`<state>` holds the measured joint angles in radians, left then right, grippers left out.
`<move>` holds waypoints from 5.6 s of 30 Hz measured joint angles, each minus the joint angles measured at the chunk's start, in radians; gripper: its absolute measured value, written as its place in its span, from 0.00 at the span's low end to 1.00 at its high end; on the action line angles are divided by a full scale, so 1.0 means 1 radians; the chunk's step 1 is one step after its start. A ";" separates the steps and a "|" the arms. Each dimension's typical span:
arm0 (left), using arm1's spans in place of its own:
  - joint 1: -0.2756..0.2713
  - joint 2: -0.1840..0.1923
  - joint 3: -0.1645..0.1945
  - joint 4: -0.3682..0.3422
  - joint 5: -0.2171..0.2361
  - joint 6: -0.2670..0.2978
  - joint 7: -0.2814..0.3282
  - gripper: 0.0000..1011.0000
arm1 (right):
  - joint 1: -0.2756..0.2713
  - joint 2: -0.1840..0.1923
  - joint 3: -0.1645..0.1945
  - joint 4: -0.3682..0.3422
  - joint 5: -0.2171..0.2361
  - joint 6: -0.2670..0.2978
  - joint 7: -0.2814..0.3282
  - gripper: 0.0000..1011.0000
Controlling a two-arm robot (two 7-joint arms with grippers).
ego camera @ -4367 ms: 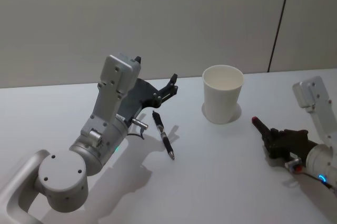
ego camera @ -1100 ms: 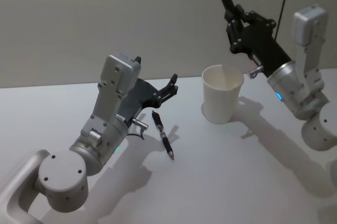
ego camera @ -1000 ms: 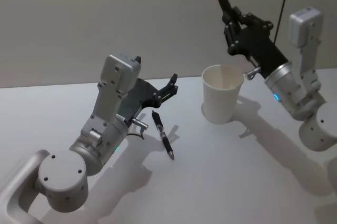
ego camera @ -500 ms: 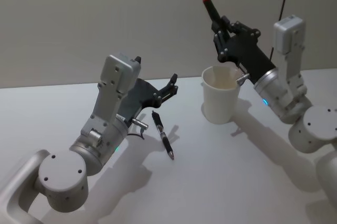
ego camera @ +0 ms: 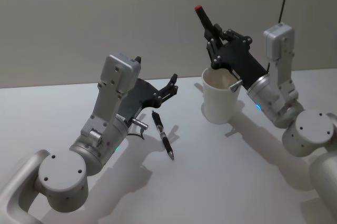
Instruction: Place the pen into the pen holder.
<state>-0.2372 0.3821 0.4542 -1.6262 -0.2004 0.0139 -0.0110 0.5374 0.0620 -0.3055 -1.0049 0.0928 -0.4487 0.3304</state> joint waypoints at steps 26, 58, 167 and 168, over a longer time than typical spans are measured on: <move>0.000 0.000 0.000 0.000 0.000 0.000 0.000 0.99 | -0.003 -0.003 -0.007 0.015 -0.013 -0.003 -0.006 0.55; 0.000 0.000 0.000 0.000 0.000 0.000 0.000 0.99 | -0.148 0.078 0.030 -0.246 0.052 0.131 -0.029 0.99; 0.096 0.037 -0.004 -0.122 -0.144 0.266 0.004 0.99 | -0.552 0.275 0.080 -0.762 0.195 0.483 -0.264 0.99; 0.096 0.035 -0.004 -0.122 -0.145 0.271 0.003 0.99 | -0.552 0.275 0.080 -0.762 0.195 0.483 -0.264 0.99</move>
<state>-0.1408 0.4176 0.4506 -1.7484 -0.3455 0.2852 -0.0076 -0.0146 0.3374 -0.2258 -1.7668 0.2873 0.0340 0.0668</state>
